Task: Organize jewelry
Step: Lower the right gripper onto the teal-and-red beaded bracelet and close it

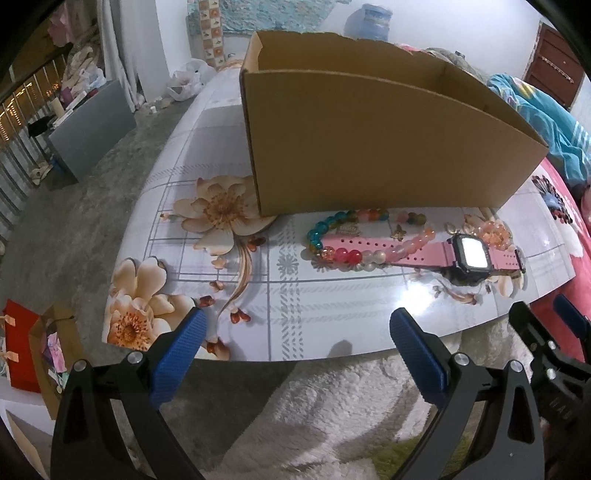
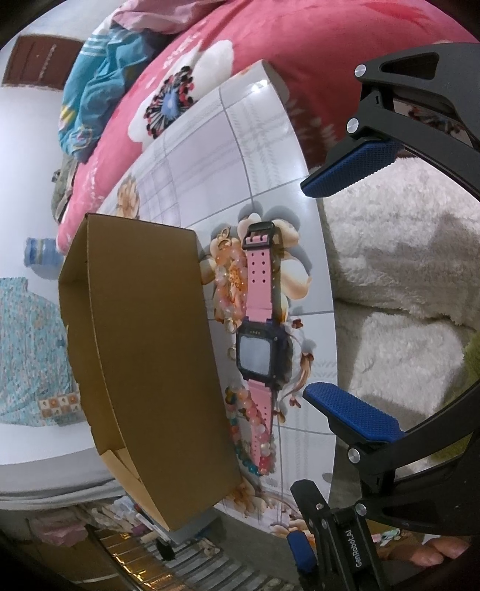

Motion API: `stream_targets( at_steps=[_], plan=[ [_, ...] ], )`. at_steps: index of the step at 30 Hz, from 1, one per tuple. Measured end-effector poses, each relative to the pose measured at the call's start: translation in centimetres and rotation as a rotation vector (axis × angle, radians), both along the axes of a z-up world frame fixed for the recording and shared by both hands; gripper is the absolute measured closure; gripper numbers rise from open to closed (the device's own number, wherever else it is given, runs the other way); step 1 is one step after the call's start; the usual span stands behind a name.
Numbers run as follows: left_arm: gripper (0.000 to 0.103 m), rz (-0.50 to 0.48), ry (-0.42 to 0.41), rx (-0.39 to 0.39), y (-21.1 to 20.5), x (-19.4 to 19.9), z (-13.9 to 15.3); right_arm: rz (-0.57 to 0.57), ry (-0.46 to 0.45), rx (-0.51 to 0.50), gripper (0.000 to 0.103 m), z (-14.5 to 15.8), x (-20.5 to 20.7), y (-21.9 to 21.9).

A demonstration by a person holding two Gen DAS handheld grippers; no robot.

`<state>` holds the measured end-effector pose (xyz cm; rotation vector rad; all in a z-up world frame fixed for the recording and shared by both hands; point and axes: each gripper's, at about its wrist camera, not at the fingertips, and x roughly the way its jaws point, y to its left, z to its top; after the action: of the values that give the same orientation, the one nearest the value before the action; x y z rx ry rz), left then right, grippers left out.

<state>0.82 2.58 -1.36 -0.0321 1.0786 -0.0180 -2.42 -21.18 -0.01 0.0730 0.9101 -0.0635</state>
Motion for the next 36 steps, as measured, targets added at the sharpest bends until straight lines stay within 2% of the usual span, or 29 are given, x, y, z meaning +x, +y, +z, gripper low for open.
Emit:
stream_targets(
  at_steps=[3,6,11,16,17,19,24,28,31,33,34,36],
  plan=[
    [0.006,-0.030,0.005,-0.023,0.8,0.4,-0.3,0.006,-0.029,0.016,0.007,0.3,0.0,-0.1],
    [0.006,-0.071,-0.029,-0.068,2.0,0.6,-0.3,0.029,-0.067,0.035,0.007,0.9,0.1,0.2],
    [0.006,-0.098,-0.153,-0.279,5.4,0.8,0.7,0.107,-0.141,0.082,0.010,2.3,1.0,1.7],
    [0.006,-0.085,-0.201,-0.379,8.0,1.8,0.8,0.188,-0.149,0.135,0.023,2.9,3.1,3.7],
    [0.006,-0.085,-0.204,-0.373,8.1,2.1,0.7,0.197,-0.141,0.142,0.025,2.7,3.5,3.9],
    [0.006,-0.116,-0.214,-0.376,7.7,2.6,0.5,0.222,-0.114,0.154,0.035,2.5,4.6,4.7],
    [0.006,-0.228,-0.203,-0.243,5.3,3.2,0.1,0.246,-0.020,0.173,0.059,1.5,7.0,5.5],
    [0.007,-0.271,-0.217,-0.198,4.5,3.1,-0.2,0.245,0.054,0.185,0.073,0.6,8.5,5.5],
    [0.022,-0.295,-0.232,-0.157,3.7,3.4,-0.3,0.246,0.101,0.169,0.079,0.0,9.3,5.7],
    [0.040,-0.308,-0.215,-0.151,3.4,3.9,-0.7,0.247,0.132,0.157,0.082,-0.7,10.1,5.9],
    [0.044,-0.316,-0.198,-0.158,3.2,4.2,-0.9,0.247,0.141,0.154,0.083,-0.8,10.2,5.9],
    [0.059,-0.324,-0.169,-0.168,3.2,4.5,-1.4,0.255,0.164,0.141,0.083,-1.2,10.7,6.1]
  ],
)
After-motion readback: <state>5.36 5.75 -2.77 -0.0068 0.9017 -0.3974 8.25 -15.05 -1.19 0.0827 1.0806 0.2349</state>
